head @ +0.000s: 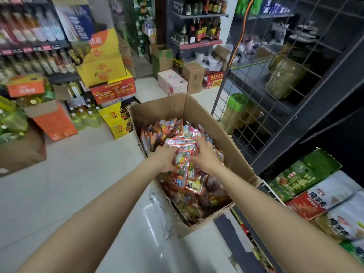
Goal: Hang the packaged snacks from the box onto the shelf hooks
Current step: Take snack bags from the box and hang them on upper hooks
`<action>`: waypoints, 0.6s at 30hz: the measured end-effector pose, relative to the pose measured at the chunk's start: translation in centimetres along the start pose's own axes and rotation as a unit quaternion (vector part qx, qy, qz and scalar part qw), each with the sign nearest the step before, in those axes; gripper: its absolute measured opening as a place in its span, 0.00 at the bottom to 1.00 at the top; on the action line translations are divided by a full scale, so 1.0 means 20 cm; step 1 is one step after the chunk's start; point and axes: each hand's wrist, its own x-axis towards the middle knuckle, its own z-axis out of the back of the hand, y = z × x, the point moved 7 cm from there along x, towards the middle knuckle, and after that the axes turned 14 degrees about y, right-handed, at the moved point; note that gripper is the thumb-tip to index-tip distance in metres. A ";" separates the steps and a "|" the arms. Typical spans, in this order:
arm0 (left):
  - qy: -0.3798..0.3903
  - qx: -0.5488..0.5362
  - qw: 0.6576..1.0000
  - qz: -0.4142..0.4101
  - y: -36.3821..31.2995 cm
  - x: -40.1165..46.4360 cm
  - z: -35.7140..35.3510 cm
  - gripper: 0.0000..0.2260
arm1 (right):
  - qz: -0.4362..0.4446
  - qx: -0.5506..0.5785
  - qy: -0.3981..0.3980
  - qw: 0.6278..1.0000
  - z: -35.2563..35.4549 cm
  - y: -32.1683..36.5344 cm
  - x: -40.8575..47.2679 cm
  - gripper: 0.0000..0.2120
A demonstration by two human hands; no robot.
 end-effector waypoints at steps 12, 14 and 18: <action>-0.167 -0.166 0.971 -0.033 0.06 -0.01 0.14 0.39 | -0.015 0.193 -0.007 0.981 0.01 -0.11 0.07 0.12; -0.218 -0.233 0.947 -0.037 0.07 -0.03 0.17 0.42 | 0.002 0.292 -0.011 0.956 0.04 -0.10 0.04 0.04; -0.191 -0.459 0.866 -0.052 0.10 0.01 0.13 0.42 | 0.040 0.478 -0.072 0.874 0.12 -0.06 -0.01 0.06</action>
